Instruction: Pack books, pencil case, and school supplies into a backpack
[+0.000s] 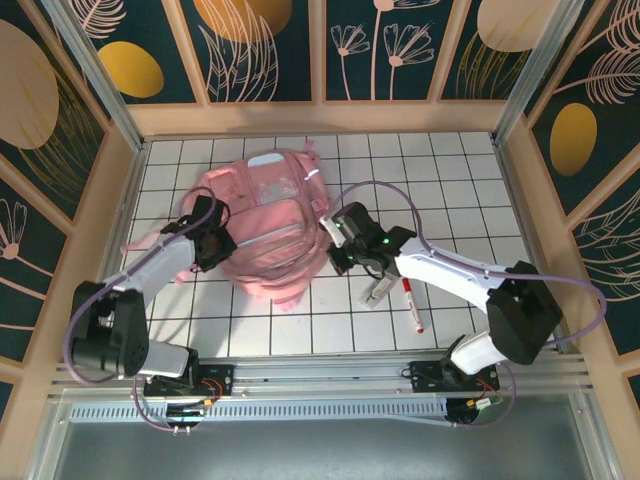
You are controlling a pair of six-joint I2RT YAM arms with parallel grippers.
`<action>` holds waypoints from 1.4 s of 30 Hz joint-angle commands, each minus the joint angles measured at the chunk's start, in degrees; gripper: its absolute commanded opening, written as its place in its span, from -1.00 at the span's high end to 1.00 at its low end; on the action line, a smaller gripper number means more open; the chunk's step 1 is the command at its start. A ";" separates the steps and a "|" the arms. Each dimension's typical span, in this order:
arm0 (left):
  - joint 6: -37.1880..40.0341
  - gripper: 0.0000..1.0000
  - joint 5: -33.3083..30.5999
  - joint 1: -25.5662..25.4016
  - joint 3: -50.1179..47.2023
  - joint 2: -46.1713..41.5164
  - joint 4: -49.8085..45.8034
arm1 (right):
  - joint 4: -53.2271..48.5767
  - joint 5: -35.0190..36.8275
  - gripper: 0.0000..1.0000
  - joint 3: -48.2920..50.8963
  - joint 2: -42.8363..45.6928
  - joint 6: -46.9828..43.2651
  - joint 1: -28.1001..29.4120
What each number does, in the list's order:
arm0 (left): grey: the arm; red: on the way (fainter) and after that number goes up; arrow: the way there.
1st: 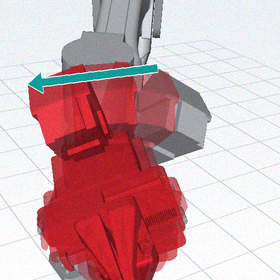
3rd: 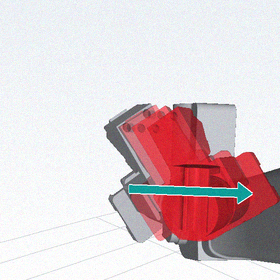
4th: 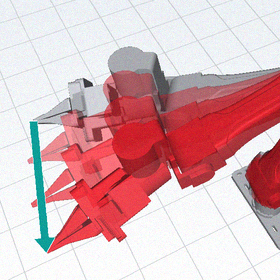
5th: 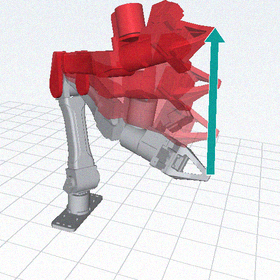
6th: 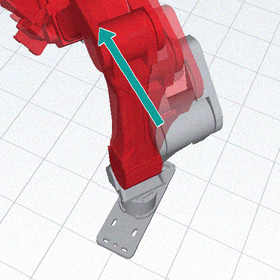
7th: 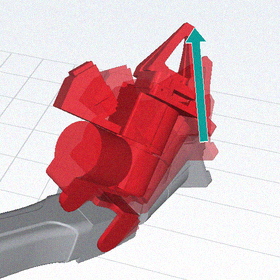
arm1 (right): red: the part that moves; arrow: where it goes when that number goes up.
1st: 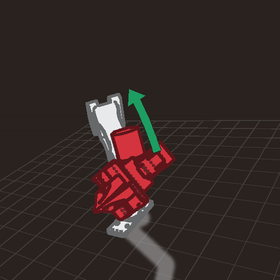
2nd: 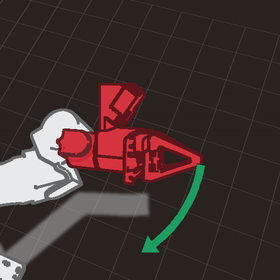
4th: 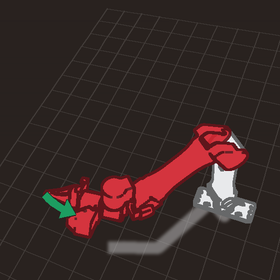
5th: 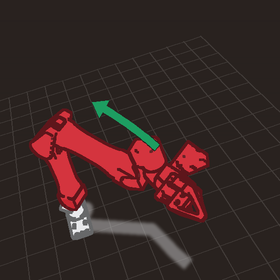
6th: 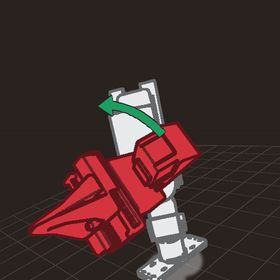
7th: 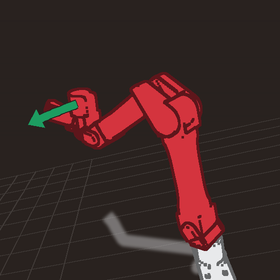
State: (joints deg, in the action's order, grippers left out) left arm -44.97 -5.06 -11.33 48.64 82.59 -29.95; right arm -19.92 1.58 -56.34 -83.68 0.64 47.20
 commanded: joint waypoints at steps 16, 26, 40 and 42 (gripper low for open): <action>11.10 -0.44 17.46 7.29 1.34 -6.06 -12.92 | 12.15 -14.00 0.31 -11.41 -11.14 10.27 8.96; -9.76 -0.49 16.30 -5.10 -8.94 -18.04 -11.92 | 3.44 -13.64 0.16 -19.28 -24.23 15.65 11.49; -15.36 -0.08 16.13 -8.53 -24.27 -15.49 4.65 | -0.64 -13.57 0.03 -21.47 -30.36 19.66 13.35; -15.91 -0.04 16.31 -8.60 -26.23 -14.93 6.33 | -0.96 -12.19 -0.03 -22.43 -29.71 18.37 13.01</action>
State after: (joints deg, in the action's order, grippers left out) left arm -59.44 13.15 -19.53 26.96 65.89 -21.76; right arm -15.79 -11.81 -77.08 -112.99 18.59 59.61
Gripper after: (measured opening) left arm 0.529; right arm 0.508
